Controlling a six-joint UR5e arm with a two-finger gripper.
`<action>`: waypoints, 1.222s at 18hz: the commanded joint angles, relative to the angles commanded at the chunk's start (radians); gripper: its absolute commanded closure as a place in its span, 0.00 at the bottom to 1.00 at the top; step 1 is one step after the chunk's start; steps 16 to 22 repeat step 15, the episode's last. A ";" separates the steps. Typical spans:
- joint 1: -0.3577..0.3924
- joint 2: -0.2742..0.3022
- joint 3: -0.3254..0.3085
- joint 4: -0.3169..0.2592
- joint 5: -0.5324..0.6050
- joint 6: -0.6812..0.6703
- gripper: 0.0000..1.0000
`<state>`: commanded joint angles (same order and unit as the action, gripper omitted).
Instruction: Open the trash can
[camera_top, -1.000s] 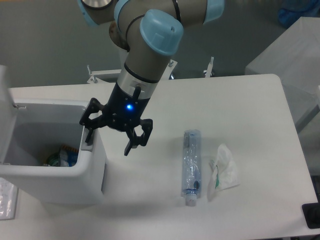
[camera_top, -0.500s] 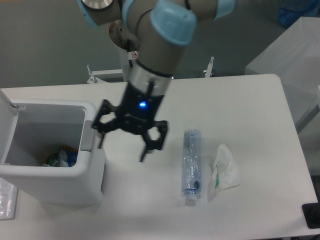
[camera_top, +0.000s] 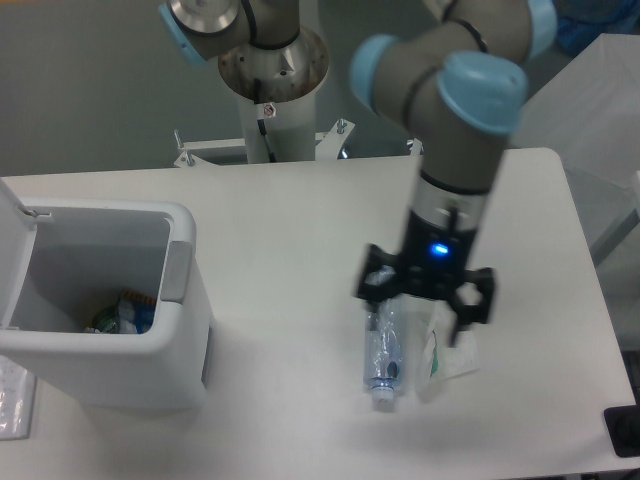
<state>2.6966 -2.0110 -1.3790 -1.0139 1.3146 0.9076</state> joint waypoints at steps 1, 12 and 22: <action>0.015 0.000 -0.008 -0.006 0.006 0.072 0.00; 0.016 0.000 -0.041 -0.058 0.184 0.401 0.00; 0.012 -0.003 -0.045 -0.057 0.187 0.399 0.00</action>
